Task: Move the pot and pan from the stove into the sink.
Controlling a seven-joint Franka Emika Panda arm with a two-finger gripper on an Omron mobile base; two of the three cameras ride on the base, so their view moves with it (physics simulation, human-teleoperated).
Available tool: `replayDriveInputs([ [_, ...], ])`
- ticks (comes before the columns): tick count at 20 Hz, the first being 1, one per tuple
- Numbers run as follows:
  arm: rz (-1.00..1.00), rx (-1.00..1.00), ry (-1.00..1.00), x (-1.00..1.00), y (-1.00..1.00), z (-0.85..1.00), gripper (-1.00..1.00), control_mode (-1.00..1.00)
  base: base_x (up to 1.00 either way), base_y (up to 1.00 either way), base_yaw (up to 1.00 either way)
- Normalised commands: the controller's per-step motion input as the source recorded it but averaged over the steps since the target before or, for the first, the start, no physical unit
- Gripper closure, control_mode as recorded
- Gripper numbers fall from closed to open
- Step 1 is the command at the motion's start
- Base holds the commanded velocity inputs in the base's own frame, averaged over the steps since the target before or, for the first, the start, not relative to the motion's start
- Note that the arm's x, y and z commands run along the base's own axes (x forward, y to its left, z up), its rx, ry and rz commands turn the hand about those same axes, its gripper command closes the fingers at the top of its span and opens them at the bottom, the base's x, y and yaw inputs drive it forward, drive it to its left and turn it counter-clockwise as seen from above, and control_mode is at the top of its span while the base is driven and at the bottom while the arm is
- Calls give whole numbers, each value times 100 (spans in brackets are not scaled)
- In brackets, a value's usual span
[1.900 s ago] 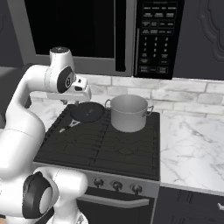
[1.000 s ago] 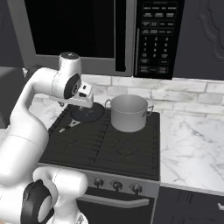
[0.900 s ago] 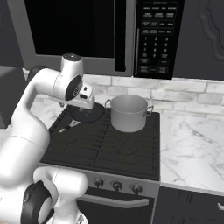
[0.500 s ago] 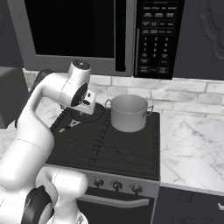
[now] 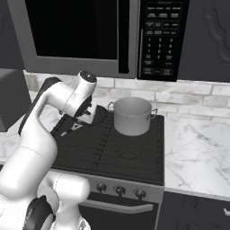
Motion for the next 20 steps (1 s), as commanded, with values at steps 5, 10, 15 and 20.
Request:
replayDriveInputs([
  [5,0,6,0,0,32,-22,-100,-100,0,0,0],
  [10,0,0,0,11,35,-18,-100,-100,0,0,0],
  [15,-1,0,0,20,21,-11,-100,-100,0,0,0],
  [20,-1,0,0,22,14,-13,-100,-100,0,0,0],
])
